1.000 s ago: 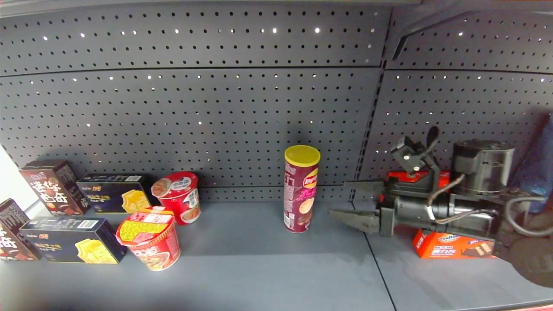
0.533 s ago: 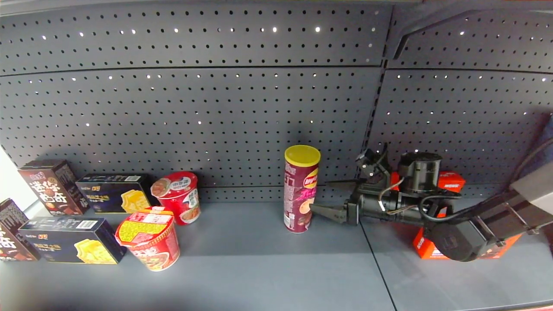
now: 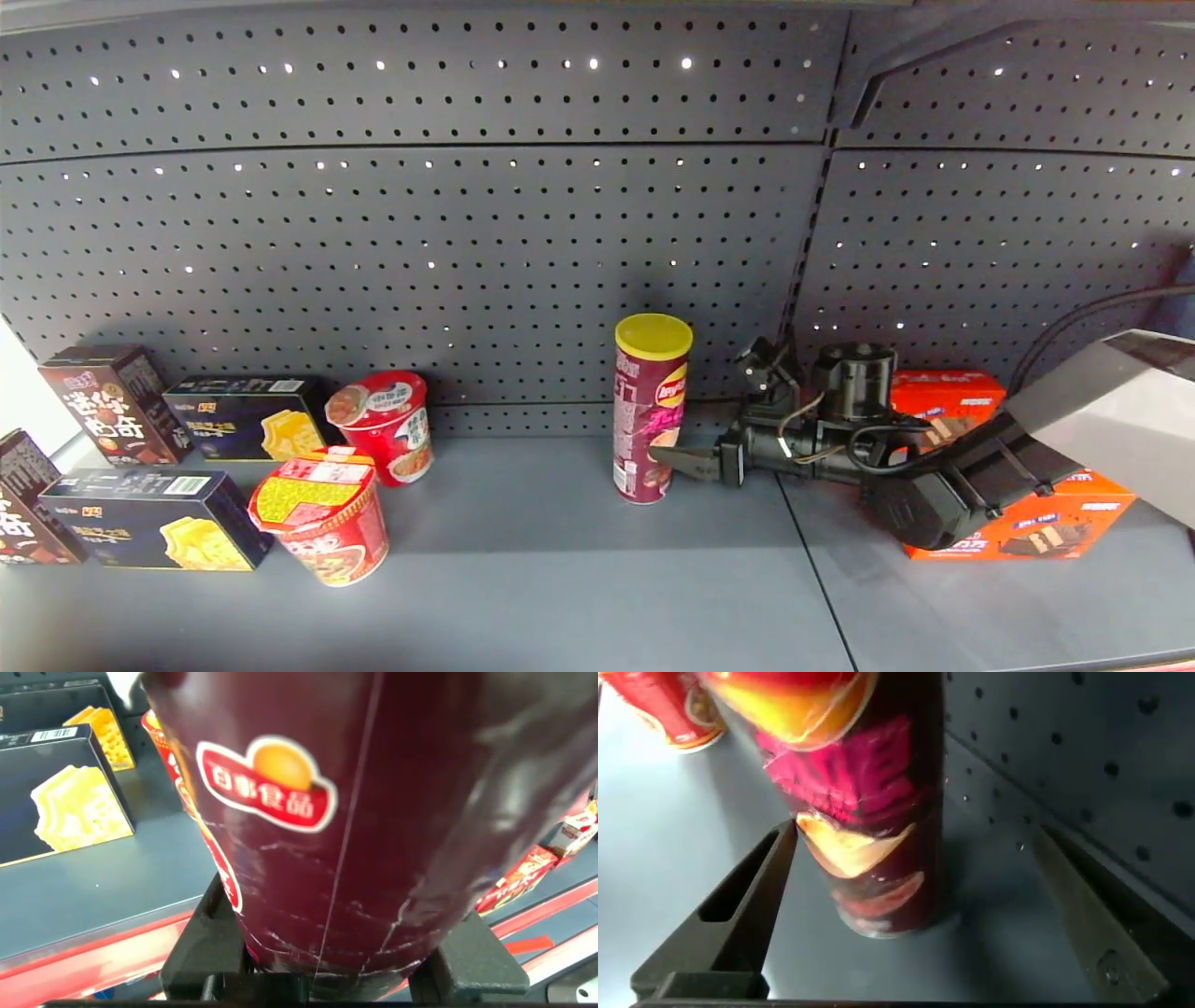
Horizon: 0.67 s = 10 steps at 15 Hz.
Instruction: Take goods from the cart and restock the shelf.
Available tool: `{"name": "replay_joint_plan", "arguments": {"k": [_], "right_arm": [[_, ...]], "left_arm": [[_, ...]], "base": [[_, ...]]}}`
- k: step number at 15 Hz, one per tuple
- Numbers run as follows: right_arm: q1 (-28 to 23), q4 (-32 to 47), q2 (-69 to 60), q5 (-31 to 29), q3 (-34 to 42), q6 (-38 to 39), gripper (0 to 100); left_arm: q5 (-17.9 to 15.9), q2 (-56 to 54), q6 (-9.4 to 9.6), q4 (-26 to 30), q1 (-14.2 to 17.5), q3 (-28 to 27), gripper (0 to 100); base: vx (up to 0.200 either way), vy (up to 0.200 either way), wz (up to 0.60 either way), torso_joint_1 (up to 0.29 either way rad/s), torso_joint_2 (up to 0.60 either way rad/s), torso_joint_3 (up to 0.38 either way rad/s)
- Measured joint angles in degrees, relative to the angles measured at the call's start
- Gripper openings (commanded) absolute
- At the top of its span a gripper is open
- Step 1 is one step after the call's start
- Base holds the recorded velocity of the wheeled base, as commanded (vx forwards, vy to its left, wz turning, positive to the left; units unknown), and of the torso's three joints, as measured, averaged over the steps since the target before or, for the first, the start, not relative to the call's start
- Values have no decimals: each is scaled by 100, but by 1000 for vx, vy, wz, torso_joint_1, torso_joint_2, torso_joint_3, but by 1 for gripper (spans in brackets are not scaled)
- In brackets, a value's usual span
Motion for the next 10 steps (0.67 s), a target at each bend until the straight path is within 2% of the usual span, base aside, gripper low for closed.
{"name": "replay_joint_plan", "arguments": {"k": [6,10], "right_arm": [[258,-4,441,0,-581,123,100],[438,-11,527,-28,-686,208,100]], "left_arm": [[6,0,-9,20,0,5,0],[6,0,-9,33,0,5,0]], "base": [[0,0,0,0,0,0],[0,0,0,0,0,0]]}}
